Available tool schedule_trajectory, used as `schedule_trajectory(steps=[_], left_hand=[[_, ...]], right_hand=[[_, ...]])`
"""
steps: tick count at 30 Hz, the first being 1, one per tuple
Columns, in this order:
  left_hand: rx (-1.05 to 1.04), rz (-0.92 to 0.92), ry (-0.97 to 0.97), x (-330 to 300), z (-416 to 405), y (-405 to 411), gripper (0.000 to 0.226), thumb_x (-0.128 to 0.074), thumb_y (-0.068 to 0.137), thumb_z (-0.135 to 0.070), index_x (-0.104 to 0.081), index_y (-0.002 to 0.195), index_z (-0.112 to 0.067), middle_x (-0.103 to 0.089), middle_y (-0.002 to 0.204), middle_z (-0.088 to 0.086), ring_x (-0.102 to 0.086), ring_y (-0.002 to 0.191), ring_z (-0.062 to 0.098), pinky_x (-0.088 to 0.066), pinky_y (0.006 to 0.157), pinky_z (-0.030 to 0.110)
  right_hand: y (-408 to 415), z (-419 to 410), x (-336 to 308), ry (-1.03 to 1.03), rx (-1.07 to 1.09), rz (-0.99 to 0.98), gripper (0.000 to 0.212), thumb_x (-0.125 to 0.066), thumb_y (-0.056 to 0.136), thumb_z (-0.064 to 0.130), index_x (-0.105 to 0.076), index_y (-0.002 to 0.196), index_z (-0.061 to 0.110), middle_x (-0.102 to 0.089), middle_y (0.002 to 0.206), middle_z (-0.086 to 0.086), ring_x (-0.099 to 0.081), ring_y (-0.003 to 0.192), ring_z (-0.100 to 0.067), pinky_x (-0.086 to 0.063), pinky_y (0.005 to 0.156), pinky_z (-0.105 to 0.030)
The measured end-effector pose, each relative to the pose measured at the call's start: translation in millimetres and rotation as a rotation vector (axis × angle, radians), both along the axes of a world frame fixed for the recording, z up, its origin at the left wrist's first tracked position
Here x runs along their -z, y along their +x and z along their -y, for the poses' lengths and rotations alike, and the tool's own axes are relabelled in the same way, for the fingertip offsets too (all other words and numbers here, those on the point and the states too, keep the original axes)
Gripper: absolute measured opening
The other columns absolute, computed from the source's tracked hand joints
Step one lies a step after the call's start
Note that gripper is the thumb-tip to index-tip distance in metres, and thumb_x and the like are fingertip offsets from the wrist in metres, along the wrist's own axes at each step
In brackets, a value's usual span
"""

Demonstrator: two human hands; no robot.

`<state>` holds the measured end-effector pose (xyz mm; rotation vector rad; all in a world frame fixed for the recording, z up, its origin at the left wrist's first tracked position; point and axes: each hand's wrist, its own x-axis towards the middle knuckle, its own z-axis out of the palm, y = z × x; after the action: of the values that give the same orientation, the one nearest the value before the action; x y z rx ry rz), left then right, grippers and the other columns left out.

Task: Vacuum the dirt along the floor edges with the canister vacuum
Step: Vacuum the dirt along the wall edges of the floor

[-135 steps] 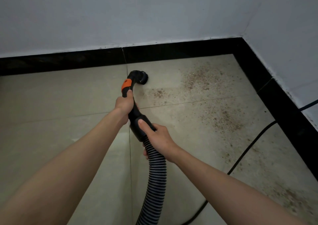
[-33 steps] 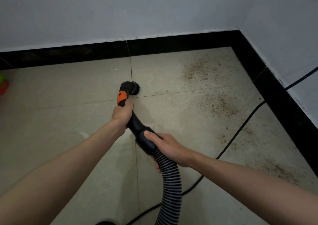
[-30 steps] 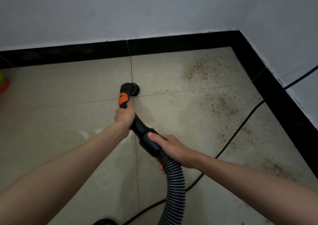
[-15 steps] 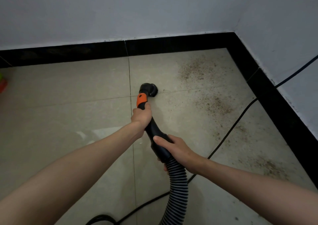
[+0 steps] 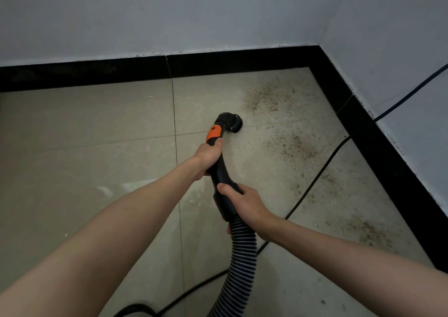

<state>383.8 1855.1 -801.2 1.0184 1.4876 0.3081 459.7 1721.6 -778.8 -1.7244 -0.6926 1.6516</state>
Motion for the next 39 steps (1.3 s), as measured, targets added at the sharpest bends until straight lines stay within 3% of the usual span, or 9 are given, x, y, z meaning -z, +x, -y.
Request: schedule_trajectory(steps=[4, 8, 14, 17, 21, 26, 31, 36, 39], left_hand=[[-0.069, 0.056, -0.022, -2, -8, -17, 0.045, -0.045, 0.094, -0.039, -0.045, 0.122, -0.003, -0.053, 0.090, 0.010, -0.054, 0.080, 0.023, -0.048, 0.070, 0.035], [-0.132, -0.029, 0.042, -2, -11, -41, 0.043, -0.043, 0.096, -0.037, -0.044, 0.123, -0.004, -0.053, 0.092, 0.009, -0.054, 0.076, 0.021, -0.047, 0.060, 0.032], [-0.087, -0.166, 0.094, 9, 6, -65, 0.050, -0.036, 0.098, -0.042, -0.043, 0.123, 0.000, -0.057, 0.101, 0.016, -0.059, 0.092, 0.032, -0.051, 0.081, 0.039], [-0.048, -0.219, 0.113, 16, 20, -66, 0.057, -0.037, 0.095, -0.048, -0.040, 0.124, 0.001, -0.059, 0.111, 0.022, -0.063, 0.095, 0.038, -0.053, 0.087, 0.048], [-0.010, -0.216, 0.128, 17, 29, -54, 0.055, -0.038, 0.095, -0.048, -0.038, 0.122, 0.000, -0.058, 0.108, 0.022, -0.063, 0.095, 0.039, -0.053, 0.087, 0.049], [0.071, -0.185, 0.101, 12, 30, -31, 0.058, -0.038, 0.094, -0.052, -0.041, 0.121, -0.001, -0.059, 0.104, 0.021, -0.063, 0.093, 0.039, -0.053, 0.086, 0.049], [0.082, -0.105, 0.067, 7, 27, -13, 0.056, -0.039, 0.095, -0.050, -0.039, 0.124, -0.002, -0.055, 0.106, 0.018, -0.062, 0.100, 0.039, -0.052, 0.088, 0.049], [0.021, -0.105, 0.074, 6, 24, -17, 0.052, -0.040, 0.095, -0.049, -0.044, 0.119, -0.003, -0.057, 0.102, 0.015, -0.062, 0.094, 0.033, -0.053, 0.082, 0.039], [-0.039, -0.139, 0.111, 6, 21, -32, 0.046, -0.041, 0.096, -0.046, -0.048, 0.113, -0.003, -0.056, 0.098, 0.012, -0.058, 0.089, 0.028, -0.049, 0.075, 0.034]], right_hand=[[-6, -9, -3, 0.005, -0.097, -0.012, 0.037, -0.061, 0.091, 0.037, -0.052, 0.110, 0.006, -0.055, 0.088, -0.013, -0.059, 0.057, -0.024, -0.054, 0.046, -0.031], [-14, -13, -6, -0.002, -0.248, -0.018, 0.036, -0.059, 0.093, 0.036, -0.048, 0.111, 0.007, -0.054, 0.086, -0.012, -0.058, 0.053, -0.023, -0.055, 0.046, -0.031], [-35, -8, -5, -0.012, -0.498, 0.000, 0.021, -0.054, 0.093, 0.036, -0.053, 0.097, 0.015, -0.060, 0.089, -0.003, -0.061, 0.076, -0.017, -0.051, 0.067, -0.026], [-49, 3, 5, -0.040, -0.394, -0.022, 0.028, -0.056, 0.092, 0.034, -0.054, 0.108, 0.011, -0.061, 0.096, -0.004, -0.060, 0.084, -0.018, -0.049, 0.073, -0.027], [-55, 16, 14, 0.031, -0.235, 0.057, 0.028, -0.053, 0.095, 0.041, -0.055, 0.105, 0.015, -0.060, 0.094, -0.001, -0.061, 0.089, -0.018, -0.051, 0.082, -0.032], [-45, 19, 17, 0.092, -0.135, 0.207, 0.028, -0.050, 0.096, 0.044, -0.055, 0.098, 0.016, -0.058, 0.088, 0.001, -0.060, 0.086, -0.018, -0.048, 0.078, -0.031], [-25, 12, 13, 0.092, -0.117, 0.237, 0.023, -0.052, 0.095, 0.041, -0.054, 0.086, 0.020, -0.059, 0.084, 0.000, -0.060, 0.080, -0.018, -0.051, 0.076, -0.032], [-24, 7, 9, 0.097, -0.162, 0.204, 0.027, -0.053, 0.095, 0.040, -0.057, 0.098, 0.014, -0.063, 0.099, -0.009, -0.065, 0.095, -0.027, -0.053, 0.087, -0.040], [-29, 2, 5, 0.115, -0.219, 0.142, 0.026, -0.053, 0.095, 0.037, -0.056, 0.099, 0.012, -0.063, 0.099, -0.011, -0.064, 0.089, -0.025, -0.054, 0.086, -0.041]])
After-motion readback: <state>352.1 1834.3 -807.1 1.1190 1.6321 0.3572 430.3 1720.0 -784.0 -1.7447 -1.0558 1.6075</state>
